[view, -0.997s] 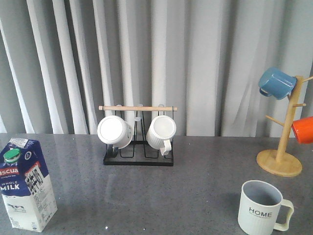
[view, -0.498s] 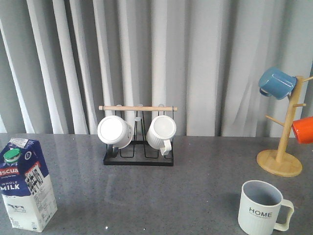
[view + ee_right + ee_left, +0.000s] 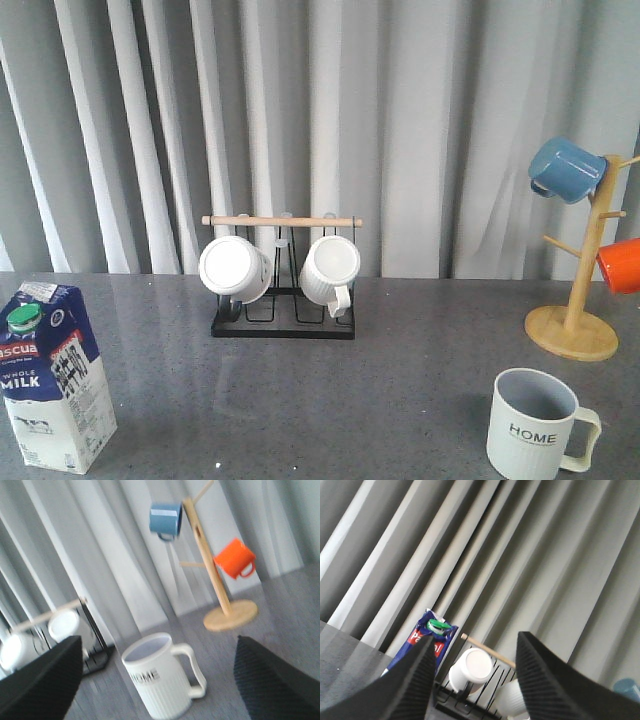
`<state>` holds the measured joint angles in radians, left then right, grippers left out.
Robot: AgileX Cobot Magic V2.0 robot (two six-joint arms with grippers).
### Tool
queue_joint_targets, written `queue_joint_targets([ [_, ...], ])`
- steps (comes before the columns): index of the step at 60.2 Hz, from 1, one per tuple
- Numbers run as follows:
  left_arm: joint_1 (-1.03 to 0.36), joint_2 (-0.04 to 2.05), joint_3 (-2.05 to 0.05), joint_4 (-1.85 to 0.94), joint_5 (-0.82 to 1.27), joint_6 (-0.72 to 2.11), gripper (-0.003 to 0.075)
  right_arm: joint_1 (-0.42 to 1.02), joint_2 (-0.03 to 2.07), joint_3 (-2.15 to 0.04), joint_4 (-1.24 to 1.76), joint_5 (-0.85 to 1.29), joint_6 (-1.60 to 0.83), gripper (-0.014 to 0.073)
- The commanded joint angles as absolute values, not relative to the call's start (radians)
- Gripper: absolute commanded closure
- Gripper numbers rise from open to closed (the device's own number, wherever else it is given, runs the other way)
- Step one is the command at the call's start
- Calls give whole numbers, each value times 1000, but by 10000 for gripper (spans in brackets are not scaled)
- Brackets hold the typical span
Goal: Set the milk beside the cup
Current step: 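Move the right gripper down to the white HOME mug's handle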
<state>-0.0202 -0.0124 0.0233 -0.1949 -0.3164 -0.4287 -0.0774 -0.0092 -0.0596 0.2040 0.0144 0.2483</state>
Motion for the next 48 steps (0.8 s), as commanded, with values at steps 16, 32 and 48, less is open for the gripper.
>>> queue_joint_targets([
  [16, -23, 0, -299, 17, -136, -440, 322, -84, 168, -486, 169, 218, 55, 12],
  [32, -23, 271, -670, 150, 291, -379, 322, -84, 585, -901, 74, 568, -37, 12],
  [48, -23, 443, -732, 142, 371, -324, 322, -84, 876, -927, 74, 637, -21, 12],
])
